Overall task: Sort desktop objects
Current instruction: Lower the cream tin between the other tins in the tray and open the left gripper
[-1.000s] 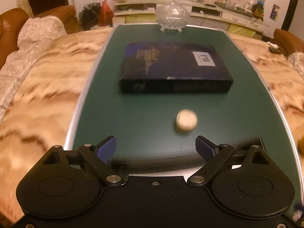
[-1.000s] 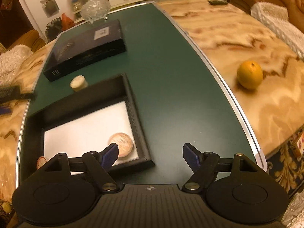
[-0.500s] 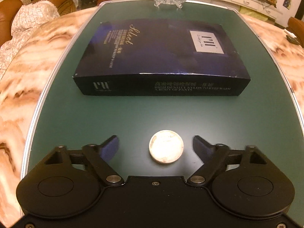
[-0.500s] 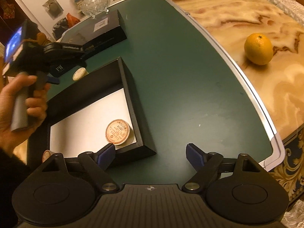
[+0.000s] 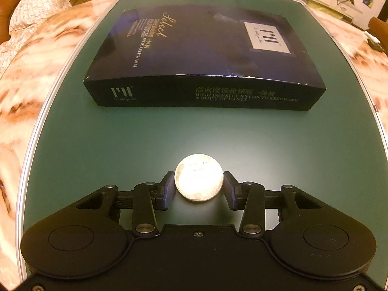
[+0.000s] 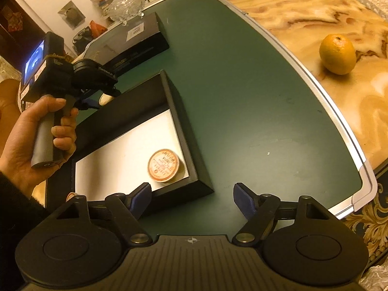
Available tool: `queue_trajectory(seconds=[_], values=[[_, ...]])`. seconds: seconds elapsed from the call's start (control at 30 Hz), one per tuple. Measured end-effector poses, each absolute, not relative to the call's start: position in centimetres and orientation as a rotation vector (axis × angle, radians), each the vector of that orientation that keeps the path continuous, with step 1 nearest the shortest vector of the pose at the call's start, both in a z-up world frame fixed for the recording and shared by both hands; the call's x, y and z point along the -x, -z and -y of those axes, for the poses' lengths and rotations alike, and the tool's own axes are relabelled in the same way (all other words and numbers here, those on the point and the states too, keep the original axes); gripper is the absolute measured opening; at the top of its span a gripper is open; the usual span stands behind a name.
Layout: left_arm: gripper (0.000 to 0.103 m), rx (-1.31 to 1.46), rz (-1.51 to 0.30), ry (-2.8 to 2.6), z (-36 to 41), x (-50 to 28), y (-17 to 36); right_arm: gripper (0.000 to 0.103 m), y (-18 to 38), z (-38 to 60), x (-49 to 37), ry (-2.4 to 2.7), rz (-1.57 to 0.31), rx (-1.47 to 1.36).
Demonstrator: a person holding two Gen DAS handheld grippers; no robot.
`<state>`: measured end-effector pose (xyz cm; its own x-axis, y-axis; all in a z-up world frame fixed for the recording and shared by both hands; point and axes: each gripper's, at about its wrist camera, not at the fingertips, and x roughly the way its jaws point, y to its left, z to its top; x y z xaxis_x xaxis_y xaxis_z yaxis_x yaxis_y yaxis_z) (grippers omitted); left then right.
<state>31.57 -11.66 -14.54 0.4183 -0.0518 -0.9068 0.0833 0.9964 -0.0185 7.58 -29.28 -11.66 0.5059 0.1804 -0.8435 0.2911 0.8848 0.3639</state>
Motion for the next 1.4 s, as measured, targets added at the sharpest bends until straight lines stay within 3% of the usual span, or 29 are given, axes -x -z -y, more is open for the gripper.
queue_trajectory(seconds=[0.3,0.57,0.83,1.4], values=[[0.041,-0.027,-1.094,0.126,10.3,-29.2,11.7,0.077,12.0,27.7,-7.6,0.009,-1.074,-0.513],[0.041,-0.032,-1.066,0.218,9.5,-20.0,6.3,0.078,11.2,29.2,-5.3,0.050,-1.043,-0.536],[0.041,0.049,-1.215,0.231,9.7,-15.8,10.1,0.077,10.2,29.5,-3.8,0.065,-1.031,-0.538],[0.041,0.073,-1.284,0.209,10.1,-15.2,13.7,0.078,10.3,30.2,-3.4,0.109,-1.032,-0.520]])
